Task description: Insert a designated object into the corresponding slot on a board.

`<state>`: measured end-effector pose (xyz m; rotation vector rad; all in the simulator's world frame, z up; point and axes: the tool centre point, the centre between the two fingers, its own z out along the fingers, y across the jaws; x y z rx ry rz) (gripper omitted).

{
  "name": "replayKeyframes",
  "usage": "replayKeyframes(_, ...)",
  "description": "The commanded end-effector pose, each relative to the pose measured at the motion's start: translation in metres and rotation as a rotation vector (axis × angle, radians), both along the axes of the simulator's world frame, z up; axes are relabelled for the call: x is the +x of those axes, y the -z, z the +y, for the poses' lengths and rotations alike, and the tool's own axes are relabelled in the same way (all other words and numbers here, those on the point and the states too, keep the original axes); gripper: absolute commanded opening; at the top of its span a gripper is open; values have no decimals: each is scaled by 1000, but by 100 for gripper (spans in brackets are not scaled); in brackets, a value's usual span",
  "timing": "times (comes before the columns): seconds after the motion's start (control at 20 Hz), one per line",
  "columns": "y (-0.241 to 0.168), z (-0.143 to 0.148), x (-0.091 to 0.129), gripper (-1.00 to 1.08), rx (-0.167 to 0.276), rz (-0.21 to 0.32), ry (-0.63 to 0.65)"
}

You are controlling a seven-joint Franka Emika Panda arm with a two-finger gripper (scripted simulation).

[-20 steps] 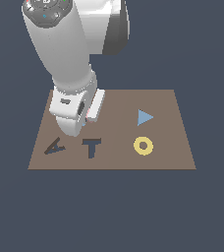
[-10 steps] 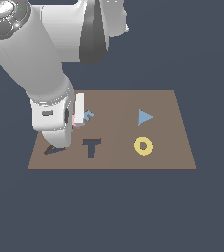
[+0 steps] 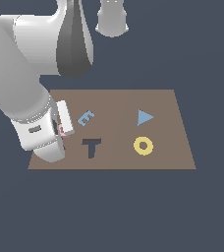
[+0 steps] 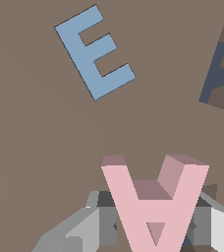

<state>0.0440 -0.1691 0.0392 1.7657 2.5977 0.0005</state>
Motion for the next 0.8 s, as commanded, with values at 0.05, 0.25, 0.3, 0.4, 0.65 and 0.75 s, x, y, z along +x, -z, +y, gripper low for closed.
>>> replayKeyframes(0.05, 0, -6, 13, -100, 0, 0, -82)
replayKeyframes(0.25, -1, -10, 25, -100, 0, 0, -152)
replayKeyframes(0.3, -1, -11, 27, -100, 0, 0, -167)
replayKeyframes(0.4, -1, -12, 32, -100, 0, 0, -193)
replayKeyframes(0.65, -1, -13, 40, -100, 0, 0, -238)
replayKeyframes(0.75, -1, -13, 42, -100, 0, 0, -247)
